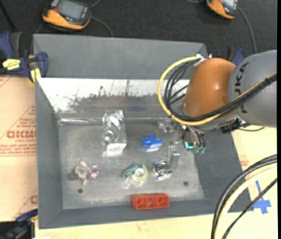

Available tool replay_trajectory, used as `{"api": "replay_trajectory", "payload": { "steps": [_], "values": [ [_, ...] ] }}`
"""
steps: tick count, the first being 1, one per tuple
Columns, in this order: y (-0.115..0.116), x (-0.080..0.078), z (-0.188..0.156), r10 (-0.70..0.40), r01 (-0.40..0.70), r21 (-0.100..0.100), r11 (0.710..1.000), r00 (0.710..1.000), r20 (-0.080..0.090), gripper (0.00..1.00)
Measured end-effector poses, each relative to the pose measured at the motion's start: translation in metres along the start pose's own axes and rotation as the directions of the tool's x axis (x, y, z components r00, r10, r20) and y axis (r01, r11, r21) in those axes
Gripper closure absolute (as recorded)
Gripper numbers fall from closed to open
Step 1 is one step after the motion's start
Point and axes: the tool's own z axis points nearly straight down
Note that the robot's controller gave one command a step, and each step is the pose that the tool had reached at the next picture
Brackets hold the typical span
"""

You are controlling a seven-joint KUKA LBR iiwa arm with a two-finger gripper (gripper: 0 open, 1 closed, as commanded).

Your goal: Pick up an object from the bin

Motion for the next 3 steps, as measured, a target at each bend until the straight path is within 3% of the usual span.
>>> {"api": "replay_trajectory", "payload": {
  "steps": [1,2,3],
  "values": [
    [-0.002,-0.051,0.075,-0.018,0.018,0.001,1.000,1.000,0.006,0.00],
    [0.000,-0.055,0.039,0.014,-0.014,-0.001,1.000,1.000,0.013,0.00],
    [-0.001,-0.055,0.033,-0.005,0.005,0.001,1.000,1.000,0.014,0.00]
  ]
}}
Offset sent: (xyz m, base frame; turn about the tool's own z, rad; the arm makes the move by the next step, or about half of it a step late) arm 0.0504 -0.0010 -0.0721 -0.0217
